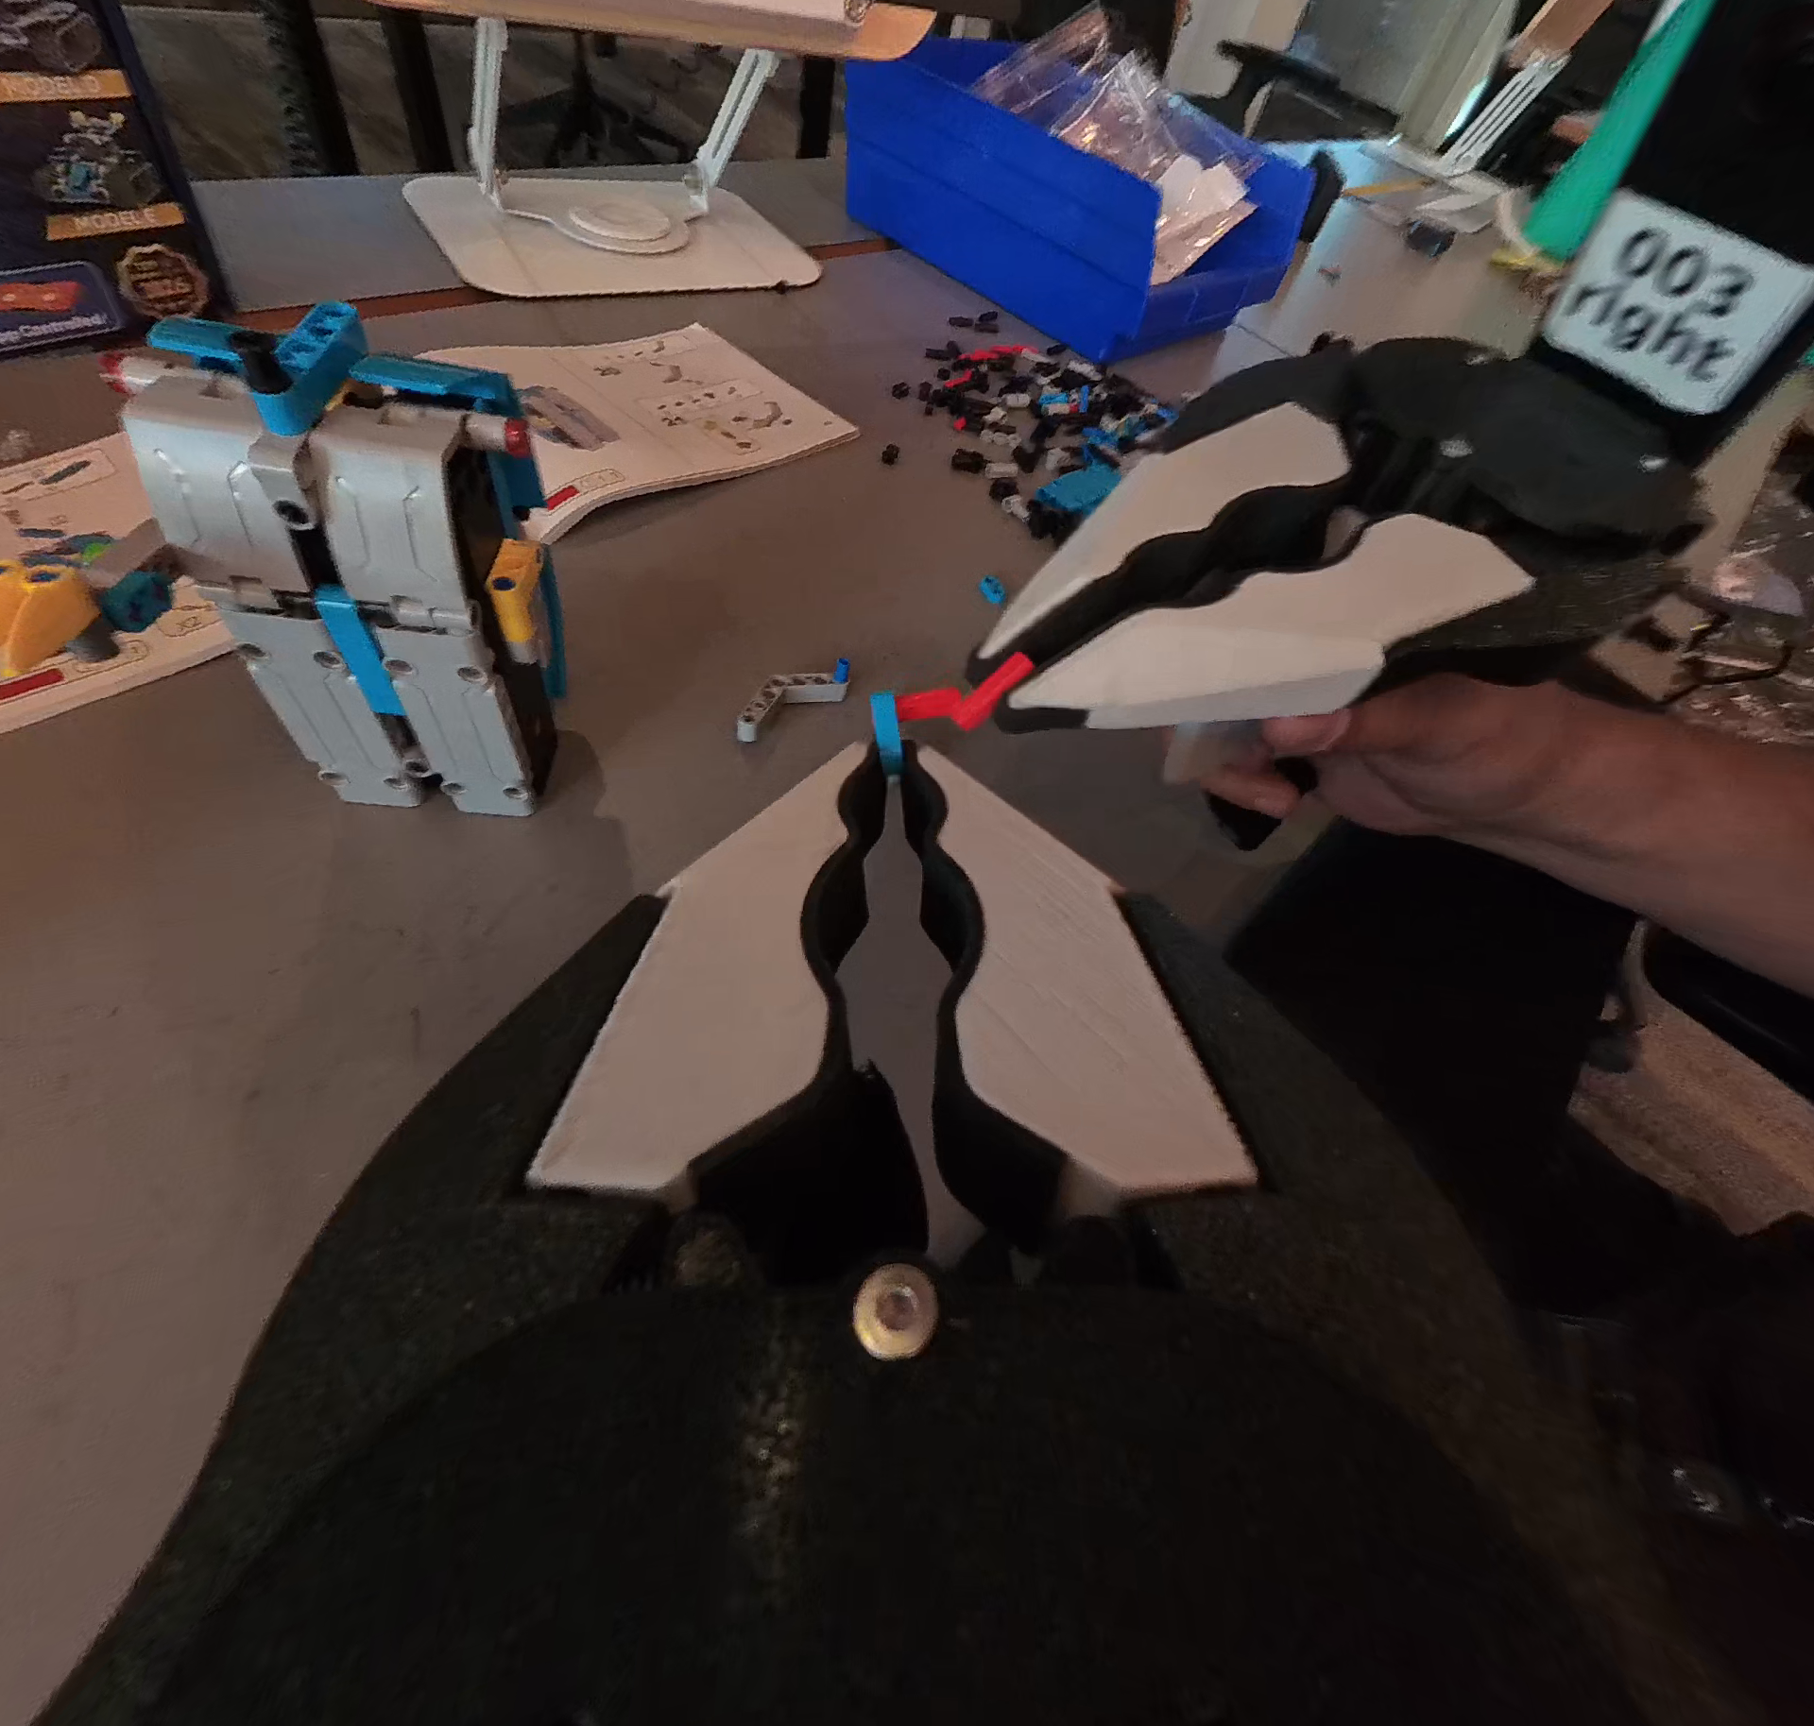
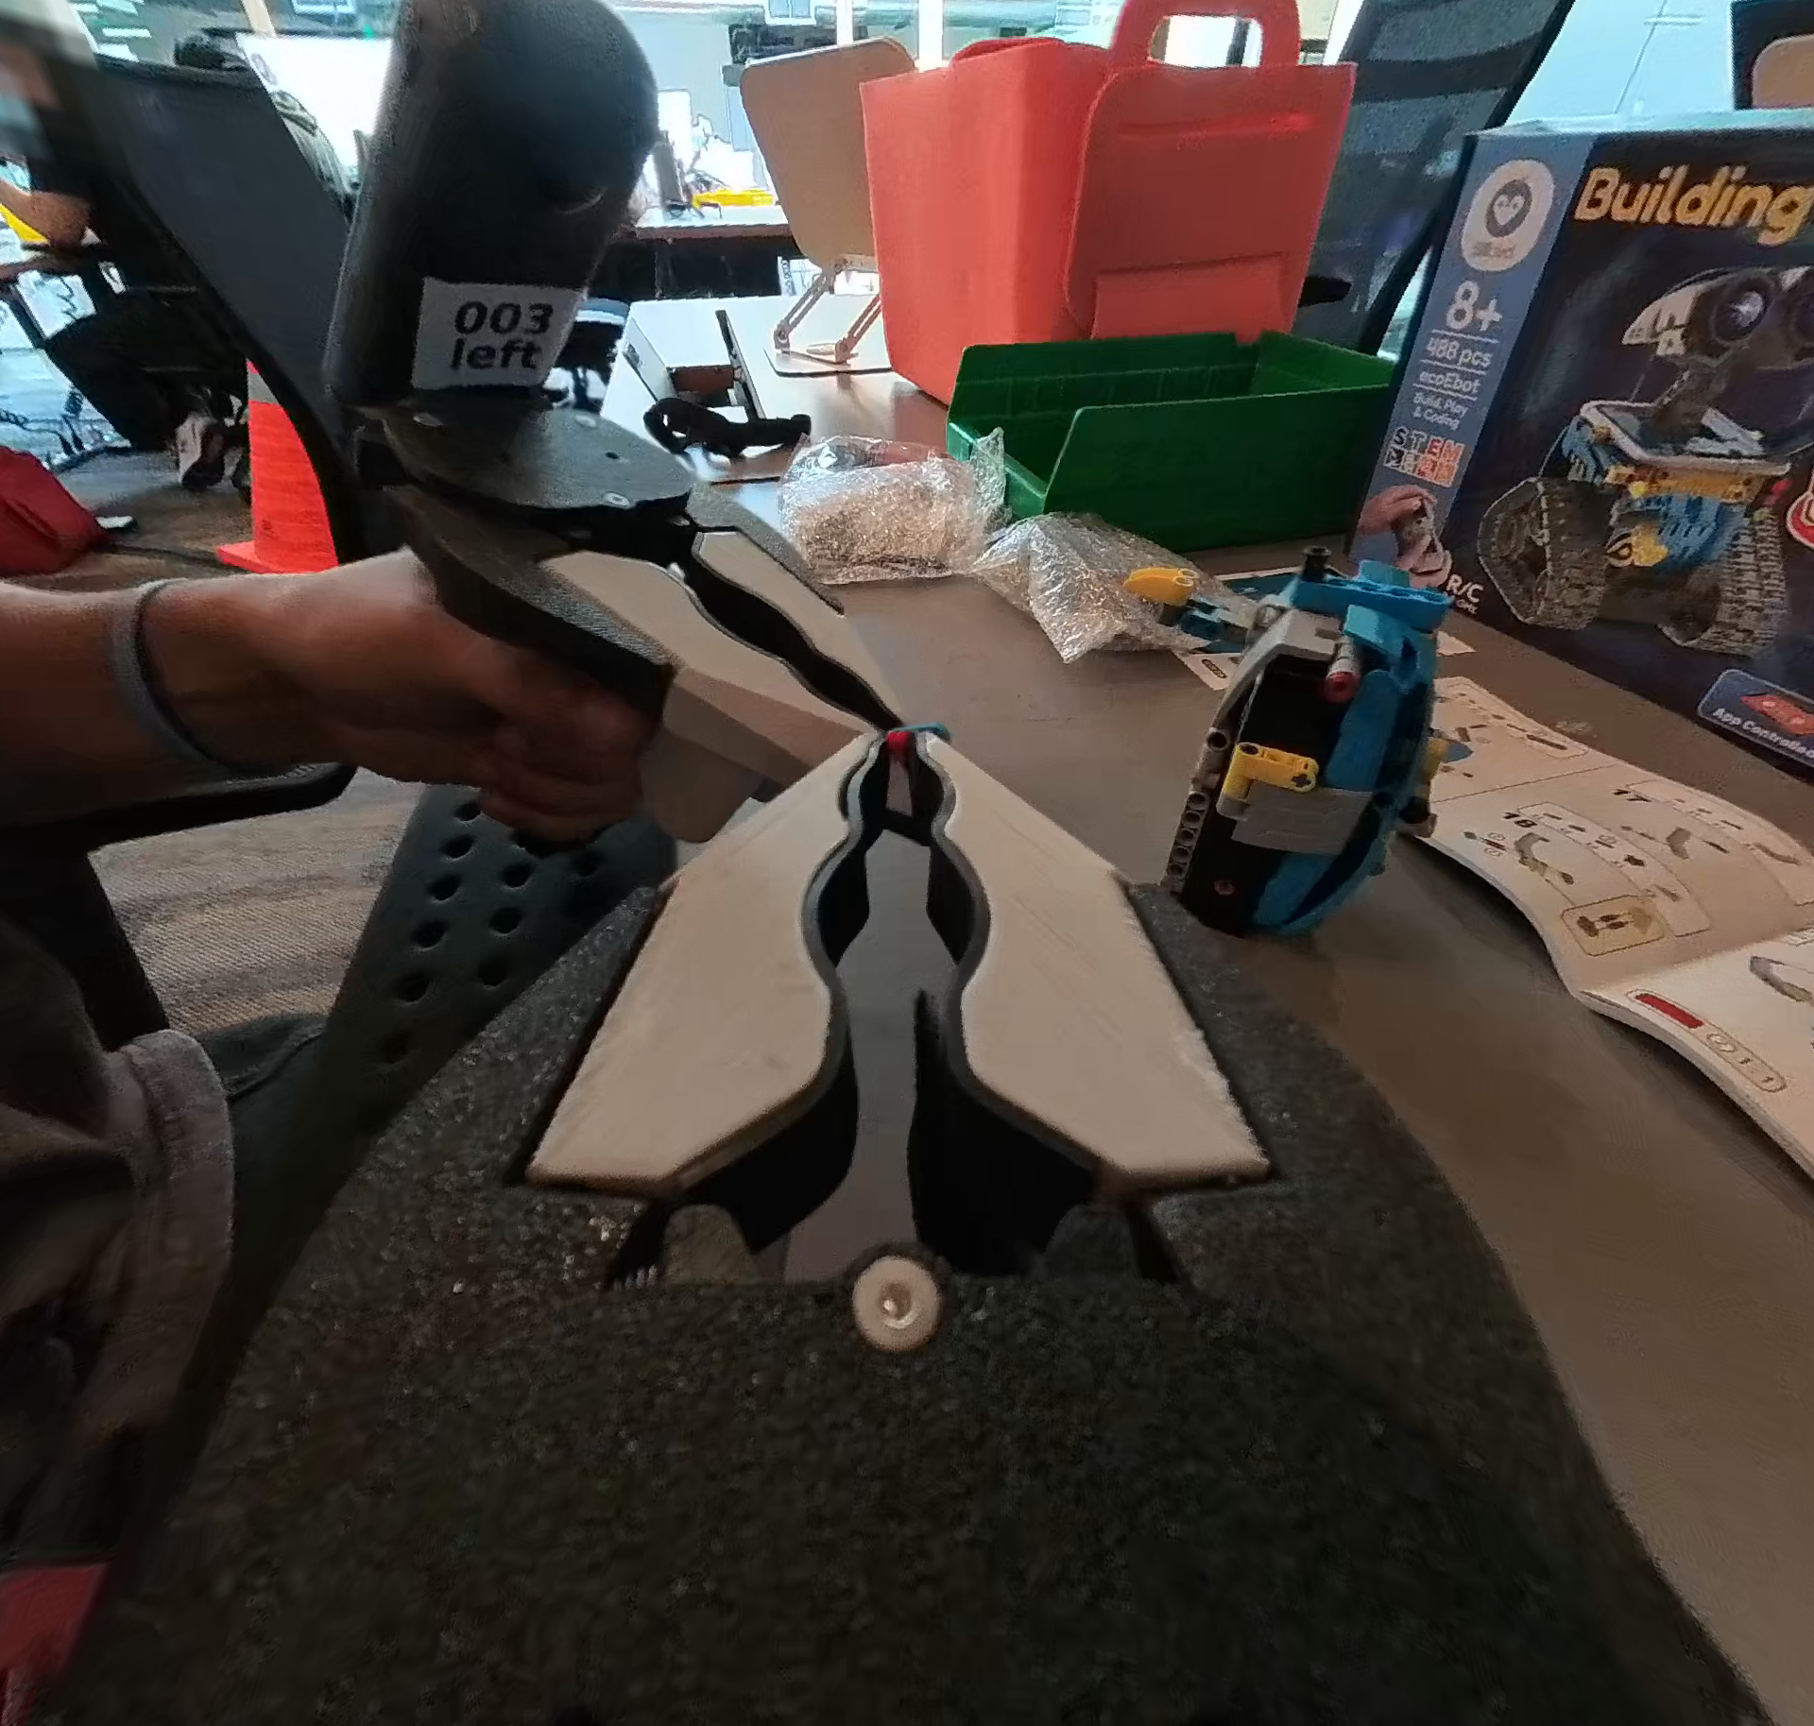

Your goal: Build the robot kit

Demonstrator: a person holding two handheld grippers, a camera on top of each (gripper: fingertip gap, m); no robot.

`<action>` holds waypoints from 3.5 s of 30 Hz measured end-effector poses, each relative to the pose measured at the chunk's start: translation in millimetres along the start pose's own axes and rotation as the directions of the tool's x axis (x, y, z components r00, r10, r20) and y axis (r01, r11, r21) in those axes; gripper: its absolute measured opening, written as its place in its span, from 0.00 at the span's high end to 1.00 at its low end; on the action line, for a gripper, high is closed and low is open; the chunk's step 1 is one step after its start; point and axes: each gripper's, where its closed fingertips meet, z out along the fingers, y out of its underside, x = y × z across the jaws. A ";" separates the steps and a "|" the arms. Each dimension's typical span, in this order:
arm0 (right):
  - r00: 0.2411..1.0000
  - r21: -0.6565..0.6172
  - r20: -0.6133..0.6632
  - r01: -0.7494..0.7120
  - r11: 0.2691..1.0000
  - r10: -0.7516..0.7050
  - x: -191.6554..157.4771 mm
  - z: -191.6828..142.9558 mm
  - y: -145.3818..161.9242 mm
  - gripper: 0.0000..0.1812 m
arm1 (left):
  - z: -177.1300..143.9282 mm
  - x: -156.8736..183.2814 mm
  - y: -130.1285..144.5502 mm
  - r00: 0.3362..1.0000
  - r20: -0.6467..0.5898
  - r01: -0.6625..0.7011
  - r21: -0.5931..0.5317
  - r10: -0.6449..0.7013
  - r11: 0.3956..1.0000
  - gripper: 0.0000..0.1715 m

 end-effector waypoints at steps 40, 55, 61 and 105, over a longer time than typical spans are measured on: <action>0.993 -0.081 0.063 -0.094 0.992 0.099 8.1 -2.8 20.3 0.98 | -53.1 -41.7 101.6 0.856 -0.365 -0.516 -0.640 0.366 0.569 0.93; 0.991 -0.092 0.082 -0.095 0.991 0.103 5.4 -2.8 21.2 0.98 | -46.3 -45.1 115.7 0.882 -0.327 -0.468 -0.691 0.339 0.550 0.91; 0.997 -0.108 0.067 -0.035 0.994 0.042 2.5 -1.7 23.3 0.98 | -29.6 -36.2 73.5 0.970 -0.179 -0.232 -0.506 0.162 0.831 0.91; 0.883 -0.237 -0.290 0.308 0.921 -0.370 13.2 8.4 -0.6 0.98 | -11.4 -6.2 -31.2 0.714 -0.378 0.693 0.260 -0.590 0.672 0.91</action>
